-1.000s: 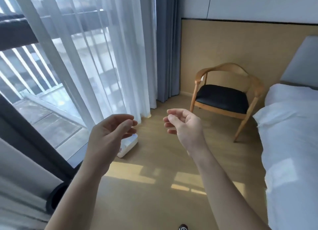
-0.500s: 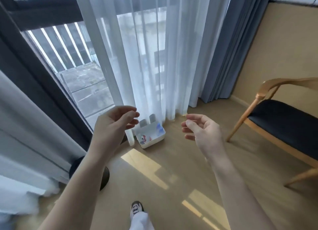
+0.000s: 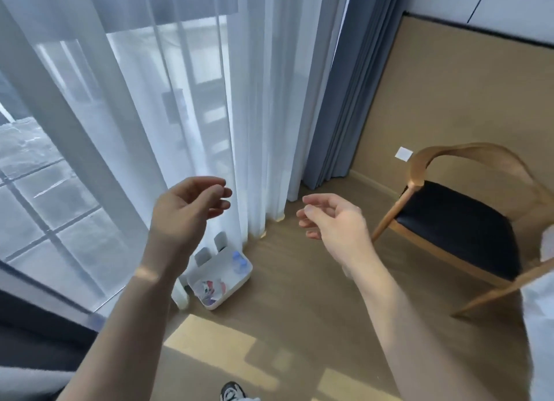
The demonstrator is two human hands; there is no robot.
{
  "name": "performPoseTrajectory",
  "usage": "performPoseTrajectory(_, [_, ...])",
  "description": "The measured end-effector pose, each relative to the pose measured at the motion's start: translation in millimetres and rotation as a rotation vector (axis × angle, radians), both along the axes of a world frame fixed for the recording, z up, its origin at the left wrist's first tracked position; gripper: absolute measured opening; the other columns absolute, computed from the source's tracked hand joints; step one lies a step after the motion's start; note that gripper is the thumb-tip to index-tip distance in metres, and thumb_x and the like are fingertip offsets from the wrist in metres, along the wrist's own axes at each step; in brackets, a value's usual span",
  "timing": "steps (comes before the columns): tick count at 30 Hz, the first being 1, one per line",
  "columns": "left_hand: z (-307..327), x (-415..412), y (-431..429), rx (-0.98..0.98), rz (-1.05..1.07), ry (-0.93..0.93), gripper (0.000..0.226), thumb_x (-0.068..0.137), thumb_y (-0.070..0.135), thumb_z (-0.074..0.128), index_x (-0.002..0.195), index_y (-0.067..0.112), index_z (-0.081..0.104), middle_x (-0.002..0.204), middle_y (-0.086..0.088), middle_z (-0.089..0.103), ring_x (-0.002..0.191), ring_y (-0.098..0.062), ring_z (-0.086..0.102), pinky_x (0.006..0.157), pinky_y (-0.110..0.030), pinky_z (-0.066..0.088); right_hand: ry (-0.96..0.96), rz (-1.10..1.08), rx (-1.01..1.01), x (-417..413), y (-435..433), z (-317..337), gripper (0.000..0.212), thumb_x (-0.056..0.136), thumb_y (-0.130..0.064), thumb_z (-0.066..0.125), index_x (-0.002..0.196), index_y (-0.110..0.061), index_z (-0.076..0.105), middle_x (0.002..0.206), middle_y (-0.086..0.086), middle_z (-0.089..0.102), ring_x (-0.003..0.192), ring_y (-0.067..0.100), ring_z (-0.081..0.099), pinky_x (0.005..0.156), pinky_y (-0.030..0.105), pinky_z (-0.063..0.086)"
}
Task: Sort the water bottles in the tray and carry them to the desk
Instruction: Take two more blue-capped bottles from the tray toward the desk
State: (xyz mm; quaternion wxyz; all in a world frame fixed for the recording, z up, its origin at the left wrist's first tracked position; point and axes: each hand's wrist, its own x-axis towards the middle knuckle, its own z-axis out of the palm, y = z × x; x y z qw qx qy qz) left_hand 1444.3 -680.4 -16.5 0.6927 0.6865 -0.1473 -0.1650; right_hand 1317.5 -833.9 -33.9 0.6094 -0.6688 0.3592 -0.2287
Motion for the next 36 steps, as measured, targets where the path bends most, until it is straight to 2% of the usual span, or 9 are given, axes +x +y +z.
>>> performPoseTrajectory(5, [-12.6, 46.7, -18.8, 0.081, -0.071, 0.040, 0.018, 0.087, 0.006, 0.058, 0.081, 0.018, 0.070, 0.073, 0.004, 0.074, 0.069, -0.016, 0.066, 0.084, -0.038, 0.056, 0.065, -0.052, 0.038, 57.7, -12.7, -7.9, 0.017, 0.089, -0.004, 0.053, 0.094, -0.014, 0.065, 0.076, -0.001, 0.069, 0.062, 0.006, 0.063, 0.063, 0.026, 0.054])
performPoseTrajectory(8, [-16.2, 73.2, -17.0, 0.123, -0.051, 0.041, 0.016, 0.086, 0.009, 0.059, 0.083, 0.020, 0.070, 0.075, 0.004, 0.075, 0.070, -0.013, 0.068, 0.083, -0.036, 0.056, 0.066, 0.015, 0.047, 93.1, -16.8, -10.7, 0.016, 0.089, -0.005, 0.053, 0.092, -0.016, 0.064, 0.080, 0.001, 0.070, 0.066, 0.008, 0.063, 0.063, 0.026, 0.055])
performPoseTrajectory(11, [-16.9, 99.5, -14.6, 0.137, 0.017, 0.048, 0.014, 0.086, 0.009, 0.058, 0.086, 0.018, 0.069, 0.080, 0.001, 0.074, 0.069, -0.011, 0.068, 0.082, -0.035, 0.055, 0.072, 0.097, 0.043, 129.0, -21.2, -13.5, 0.014, 0.090, -0.008, 0.055, 0.092, -0.018, 0.064, 0.082, 0.000, 0.070, 0.067, 0.006, 0.065, 0.070, 0.031, 0.057])
performPoseTrajectory(16, [-23.3, 132.7, -14.5, 0.196, 0.136, 0.051, 0.013, 0.085, 0.010, 0.060, 0.085, 0.020, 0.069, 0.083, -0.001, 0.074, 0.069, -0.011, 0.068, 0.080, -0.031, 0.056, 0.088, 0.223, 0.088, 190.3, -34.7, -31.7, 0.014, 0.090, -0.009, 0.055, 0.097, -0.015, 0.065, 0.079, -0.002, 0.070, 0.069, 0.009, 0.065, 0.066, 0.026, 0.056])
performPoseTrajectory(19, [-28.9, 152.5, -17.8, 0.256, 0.238, 0.039, 0.012, 0.085, 0.014, 0.060, 0.088, 0.020, 0.069, 0.085, 0.000, 0.074, 0.072, -0.012, 0.070, 0.077, -0.028, 0.055, 0.125, 0.363, 0.115, 234.1, -48.2, -45.8, 0.015, 0.090, -0.008, 0.053, 0.100, -0.012, 0.064, 0.085, 0.002, 0.070, 0.074, 0.012, 0.065, 0.071, 0.029, 0.055])
performPoseTrajectory(25, [-37.0, 195.3, -67.8, 0.338, 0.378, 0.095, 0.013, 0.086, 0.013, 0.058, 0.091, 0.019, 0.069, 0.086, 0.001, 0.074, 0.075, -0.011, 0.068, 0.078, -0.028, 0.055, 0.159, 0.516, 0.146, 303.9, -105.4, -70.5, 0.015, 0.090, -0.008, 0.053, 0.099, -0.013, 0.064, 0.088, 0.004, 0.070, 0.077, 0.015, 0.066, 0.074, 0.031, 0.056])
performPoseTrajectory(28, [-58.5, 213.6, -108.8, 0.411, 0.325, 0.134, 0.013, 0.085, 0.014, 0.059, 0.090, 0.020, 0.070, 0.087, 0.000, 0.074, 0.076, -0.011, 0.069, 0.082, -0.031, 0.055, 0.230, 0.488, 0.202, 320.4, -142.5, -101.5, 0.015, 0.091, -0.007, 0.052, 0.100, -0.012, 0.063, 0.087, 0.004, 0.069, 0.074, 0.014, 0.065, 0.071, 0.030, 0.055])
performPoseTrajectory(32, [-106.8, 235.8, -155.7, 0.470, 0.269, 0.249, 0.013, 0.085, 0.015, 0.058, 0.089, 0.020, 0.069, 0.086, 0.001, 0.073, 0.070, -0.008, 0.068, 0.073, -0.024, 0.055, 0.365, 0.471, 0.249, 331.5, -183.9, -159.3, 0.014, 0.090, -0.005, 0.053, 0.099, -0.010, 0.063, 0.079, 0.002, 0.068, 0.066, 0.010, 0.063, 0.064, 0.025, 0.053])
performPoseTrajectory(36, [-192.2, 253.1, -177.0, 0.590, 0.161, 0.421, 0.014, 0.085, 0.013, 0.058, 0.081, 0.023, 0.067, 0.081, -0.004, 0.073, 0.071, -0.015, 0.067, 0.075, -0.035, 0.054, 0.510, 0.397, 0.300, 330.5, -205.9, -230.4, 0.014, 0.089, -0.007, 0.051, 0.094, -0.013, 0.063, 0.078, 0.002, 0.069, 0.065, 0.011, 0.062, 0.064, 0.027, 0.053])
